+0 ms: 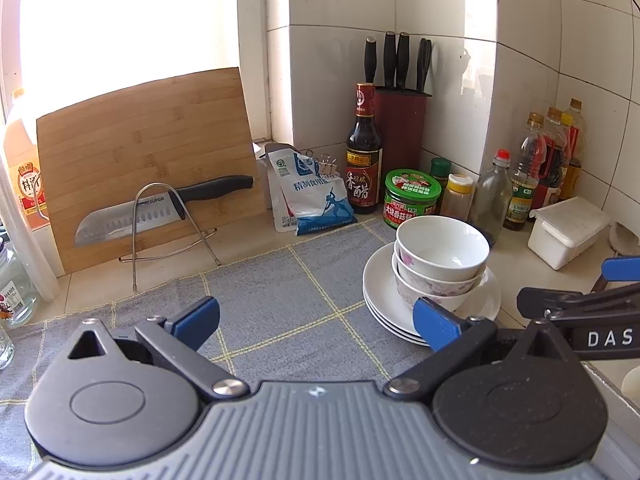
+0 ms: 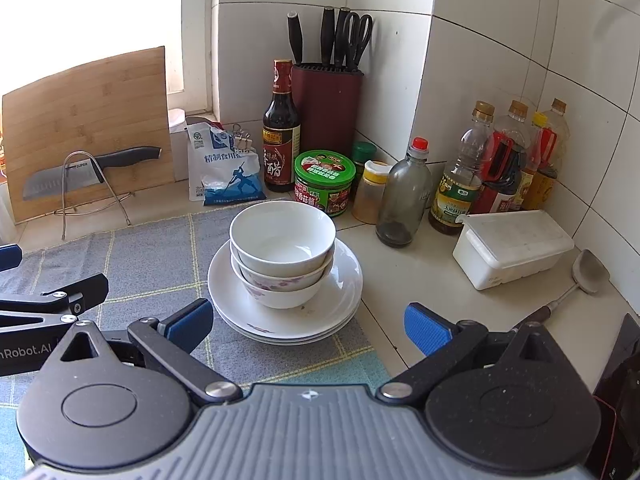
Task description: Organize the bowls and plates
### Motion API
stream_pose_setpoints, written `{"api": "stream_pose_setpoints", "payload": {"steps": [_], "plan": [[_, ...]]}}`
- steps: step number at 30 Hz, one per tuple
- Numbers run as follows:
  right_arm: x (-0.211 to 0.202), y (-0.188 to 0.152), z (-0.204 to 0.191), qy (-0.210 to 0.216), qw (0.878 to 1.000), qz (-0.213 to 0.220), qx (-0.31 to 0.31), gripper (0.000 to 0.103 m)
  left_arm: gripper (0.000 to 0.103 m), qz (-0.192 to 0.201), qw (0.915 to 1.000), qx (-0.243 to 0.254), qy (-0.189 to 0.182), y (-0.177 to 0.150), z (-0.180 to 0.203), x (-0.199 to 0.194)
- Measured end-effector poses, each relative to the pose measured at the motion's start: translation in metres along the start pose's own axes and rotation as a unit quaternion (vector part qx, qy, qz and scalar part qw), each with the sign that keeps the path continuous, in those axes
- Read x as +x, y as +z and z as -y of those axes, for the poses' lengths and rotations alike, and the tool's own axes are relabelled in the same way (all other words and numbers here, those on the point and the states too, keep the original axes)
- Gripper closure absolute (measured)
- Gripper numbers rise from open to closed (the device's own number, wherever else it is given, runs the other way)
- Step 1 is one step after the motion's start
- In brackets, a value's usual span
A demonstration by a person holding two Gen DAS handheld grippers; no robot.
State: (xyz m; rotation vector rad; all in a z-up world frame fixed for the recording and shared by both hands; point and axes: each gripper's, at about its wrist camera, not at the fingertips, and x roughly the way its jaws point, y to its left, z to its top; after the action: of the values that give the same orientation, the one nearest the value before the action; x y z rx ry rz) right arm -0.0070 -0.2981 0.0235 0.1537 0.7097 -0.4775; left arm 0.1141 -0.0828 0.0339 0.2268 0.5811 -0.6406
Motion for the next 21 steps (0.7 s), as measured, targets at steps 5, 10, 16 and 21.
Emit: {"api": "stream_pose_setpoints", "payload": {"steps": [5,10,16,21], "plan": [[0.0005,-0.001,0.0007,-0.003,1.0,-0.001,-0.001,0.0,0.001,-0.003,1.0,0.0,0.0,0.0,0.0005,0.001],[0.0002,-0.001,0.0011,-0.005,1.0,-0.001,-0.001,0.0,0.001,-0.003,1.0,0.0,0.0,0.0002,0.0014,0.0016],[-0.0003,-0.0004,0.0017,-0.006,1.0,0.0,-0.003,0.0,0.001,-0.003,1.0,-0.001,0.0,0.0009,0.0018,0.0017],[0.0004,0.0005,0.0034,-0.009,1.0,0.002,-0.005,0.0,0.001,-0.003,1.0,-0.002,0.0,0.0014,0.0035,0.0018]]}}
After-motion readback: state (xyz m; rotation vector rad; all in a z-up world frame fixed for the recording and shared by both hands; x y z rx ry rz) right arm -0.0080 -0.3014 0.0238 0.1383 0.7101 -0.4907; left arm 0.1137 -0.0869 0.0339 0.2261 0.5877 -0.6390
